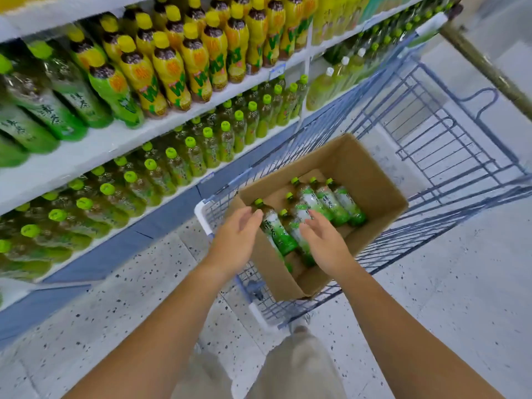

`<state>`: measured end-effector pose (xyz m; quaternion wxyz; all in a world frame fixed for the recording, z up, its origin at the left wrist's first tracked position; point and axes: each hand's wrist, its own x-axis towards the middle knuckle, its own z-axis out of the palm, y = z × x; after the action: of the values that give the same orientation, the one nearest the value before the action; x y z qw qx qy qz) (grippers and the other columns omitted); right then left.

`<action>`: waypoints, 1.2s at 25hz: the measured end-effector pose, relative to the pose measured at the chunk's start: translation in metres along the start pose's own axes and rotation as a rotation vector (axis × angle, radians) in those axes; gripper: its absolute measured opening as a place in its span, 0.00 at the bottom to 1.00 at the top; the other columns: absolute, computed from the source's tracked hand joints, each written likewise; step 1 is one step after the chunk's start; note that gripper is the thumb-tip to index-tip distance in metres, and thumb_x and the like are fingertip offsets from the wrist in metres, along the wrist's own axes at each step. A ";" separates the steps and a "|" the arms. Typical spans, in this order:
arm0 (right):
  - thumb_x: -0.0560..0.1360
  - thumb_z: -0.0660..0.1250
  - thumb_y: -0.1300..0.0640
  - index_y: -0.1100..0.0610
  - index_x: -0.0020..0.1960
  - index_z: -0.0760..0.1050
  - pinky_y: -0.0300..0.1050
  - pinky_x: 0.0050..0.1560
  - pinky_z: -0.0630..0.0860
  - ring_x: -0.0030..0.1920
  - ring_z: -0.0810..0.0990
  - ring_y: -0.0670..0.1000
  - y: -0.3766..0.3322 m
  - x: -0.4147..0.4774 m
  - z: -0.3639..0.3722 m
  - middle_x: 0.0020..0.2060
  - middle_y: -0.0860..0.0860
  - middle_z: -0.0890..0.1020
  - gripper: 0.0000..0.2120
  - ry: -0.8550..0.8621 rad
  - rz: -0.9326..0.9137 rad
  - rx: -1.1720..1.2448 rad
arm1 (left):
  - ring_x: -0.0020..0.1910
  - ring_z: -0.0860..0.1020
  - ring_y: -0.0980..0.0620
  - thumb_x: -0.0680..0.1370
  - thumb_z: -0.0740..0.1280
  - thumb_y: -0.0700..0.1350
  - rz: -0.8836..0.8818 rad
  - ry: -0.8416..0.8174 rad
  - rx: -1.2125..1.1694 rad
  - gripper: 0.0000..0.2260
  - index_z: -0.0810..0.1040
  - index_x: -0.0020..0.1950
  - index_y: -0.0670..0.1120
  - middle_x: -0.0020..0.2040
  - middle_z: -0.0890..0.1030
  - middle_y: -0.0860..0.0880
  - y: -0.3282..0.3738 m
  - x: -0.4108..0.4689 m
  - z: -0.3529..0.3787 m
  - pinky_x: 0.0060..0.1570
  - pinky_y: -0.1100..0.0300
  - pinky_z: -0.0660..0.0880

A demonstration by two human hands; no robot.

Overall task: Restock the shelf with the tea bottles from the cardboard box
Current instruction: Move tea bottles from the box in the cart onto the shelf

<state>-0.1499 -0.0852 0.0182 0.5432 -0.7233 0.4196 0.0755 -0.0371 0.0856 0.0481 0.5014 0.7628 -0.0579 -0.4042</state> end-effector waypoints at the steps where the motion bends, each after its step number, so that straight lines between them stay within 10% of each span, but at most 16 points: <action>1: 0.79 0.63 0.43 0.48 0.79 0.58 0.45 0.69 0.66 0.73 0.68 0.48 0.013 0.006 -0.016 0.74 0.48 0.69 0.31 -0.015 0.026 -0.022 | 0.65 0.69 0.58 0.81 0.58 0.61 -0.020 -0.014 0.001 0.25 0.67 0.76 0.52 0.70 0.71 0.56 0.001 0.007 0.022 0.65 0.57 0.66; 12: 0.79 0.60 0.40 0.51 0.80 0.55 0.50 0.70 0.67 0.72 0.69 0.53 0.110 0.175 -0.127 0.75 0.52 0.68 0.34 -0.340 0.190 -0.488 | 0.76 0.63 0.46 0.80 0.54 0.67 -0.494 0.074 -0.010 0.34 0.59 0.80 0.47 0.78 0.64 0.48 -0.064 0.133 0.195 0.73 0.52 0.60; 20: 0.82 0.56 0.45 0.55 0.79 0.55 0.44 0.46 0.71 0.52 0.75 0.54 0.152 0.271 -0.114 0.72 0.57 0.70 0.30 -0.309 0.178 -0.671 | 0.64 0.75 0.42 0.74 0.62 0.61 -0.664 0.135 -0.102 0.29 0.72 0.70 0.46 0.66 0.77 0.45 -0.152 0.182 0.285 0.64 0.54 0.71; 30: 0.81 0.60 0.46 0.59 0.65 0.73 0.47 0.48 0.74 0.55 0.80 0.58 0.162 0.328 -0.084 0.56 0.57 0.82 0.20 -0.180 0.097 -0.918 | 0.48 0.80 0.45 0.70 0.71 0.63 -0.781 0.383 -0.105 0.19 0.82 0.48 0.48 0.48 0.82 0.49 -0.157 0.227 0.315 0.48 0.59 0.73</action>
<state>-0.0814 -0.3377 -0.2506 0.1975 -0.8588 0.3273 0.3410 -0.1479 -0.1758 -0.2595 0.3509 0.7621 0.3493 -0.4172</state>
